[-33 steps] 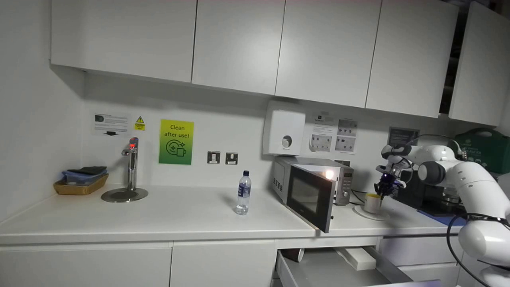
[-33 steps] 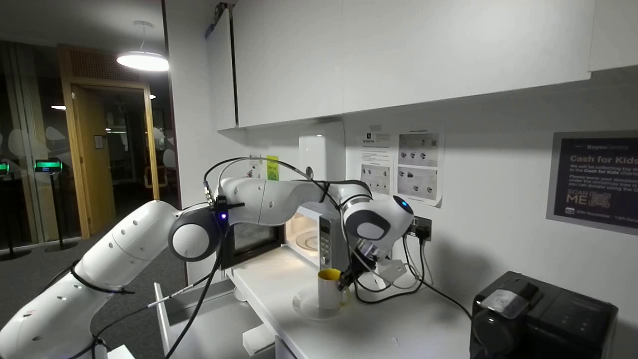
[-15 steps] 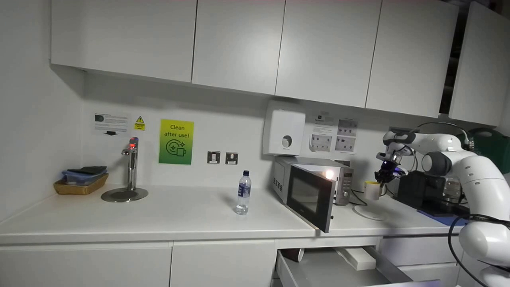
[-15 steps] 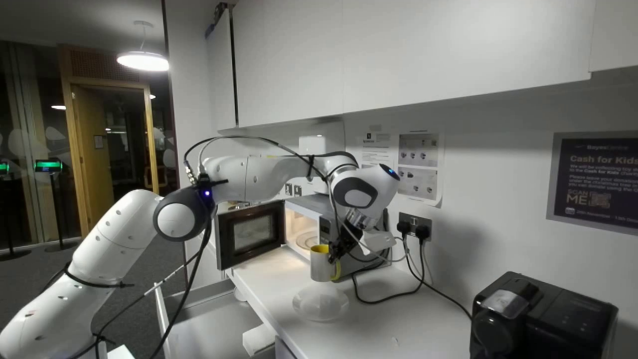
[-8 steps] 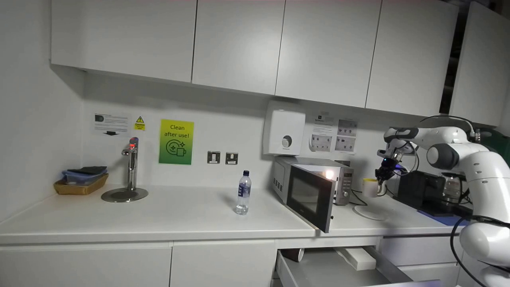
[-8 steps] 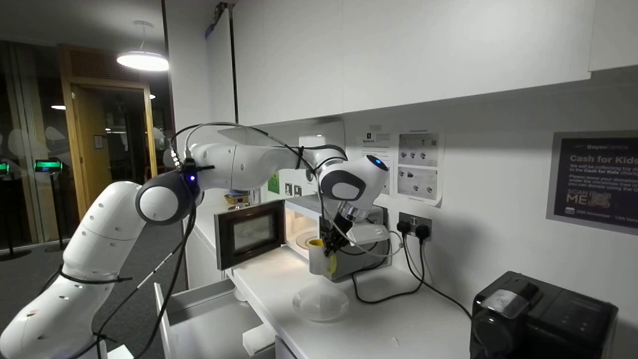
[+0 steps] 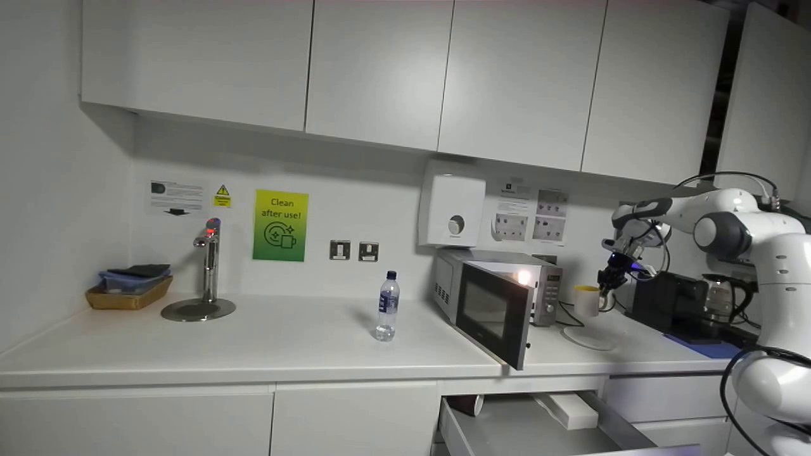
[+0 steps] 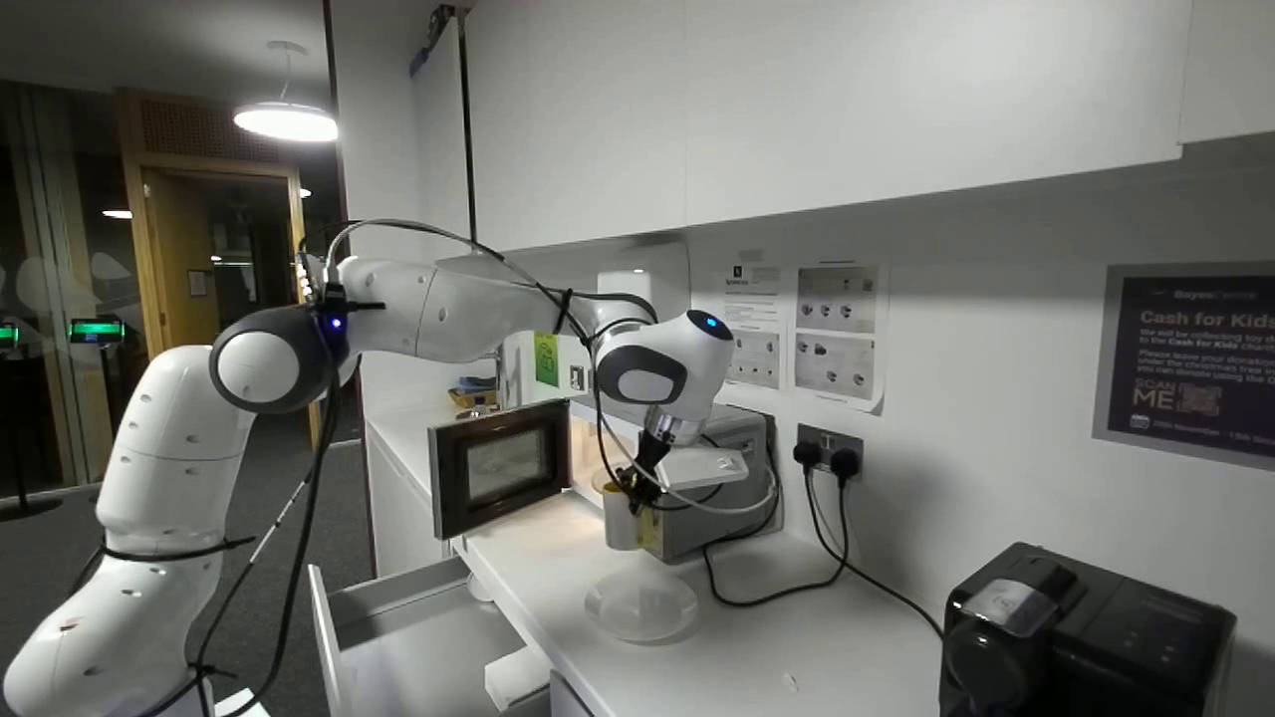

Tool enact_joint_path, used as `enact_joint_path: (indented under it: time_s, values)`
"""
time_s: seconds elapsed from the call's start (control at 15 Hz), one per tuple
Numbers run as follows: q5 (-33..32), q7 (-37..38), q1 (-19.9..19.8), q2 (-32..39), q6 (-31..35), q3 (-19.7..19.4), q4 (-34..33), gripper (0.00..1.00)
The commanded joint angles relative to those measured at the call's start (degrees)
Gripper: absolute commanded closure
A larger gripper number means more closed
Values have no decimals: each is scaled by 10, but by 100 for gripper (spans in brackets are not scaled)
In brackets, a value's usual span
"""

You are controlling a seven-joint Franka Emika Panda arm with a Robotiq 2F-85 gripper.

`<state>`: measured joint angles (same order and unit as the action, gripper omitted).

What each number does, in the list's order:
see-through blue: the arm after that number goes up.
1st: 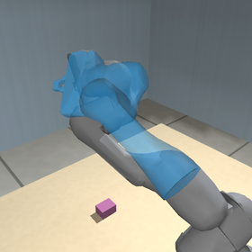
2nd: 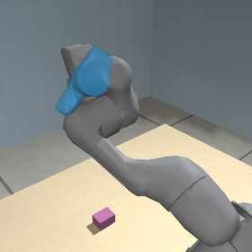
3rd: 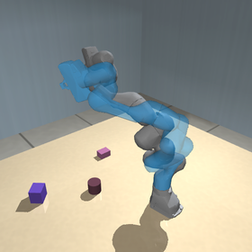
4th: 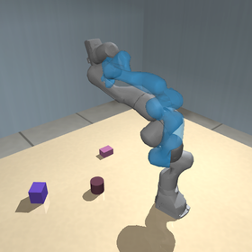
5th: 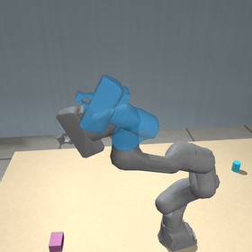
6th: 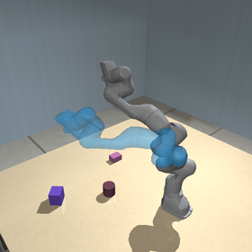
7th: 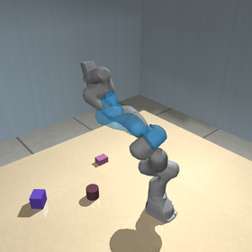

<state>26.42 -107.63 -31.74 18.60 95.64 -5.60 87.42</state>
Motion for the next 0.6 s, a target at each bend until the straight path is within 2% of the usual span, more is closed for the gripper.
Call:
enact_joint_path:
  time_s: [0.0, 0.53]
  values:
    - [7, 28, 36, -86, 46, -32, 104, 96]
    - [22, 76, 83, -165, 99, -66, 207, 96]
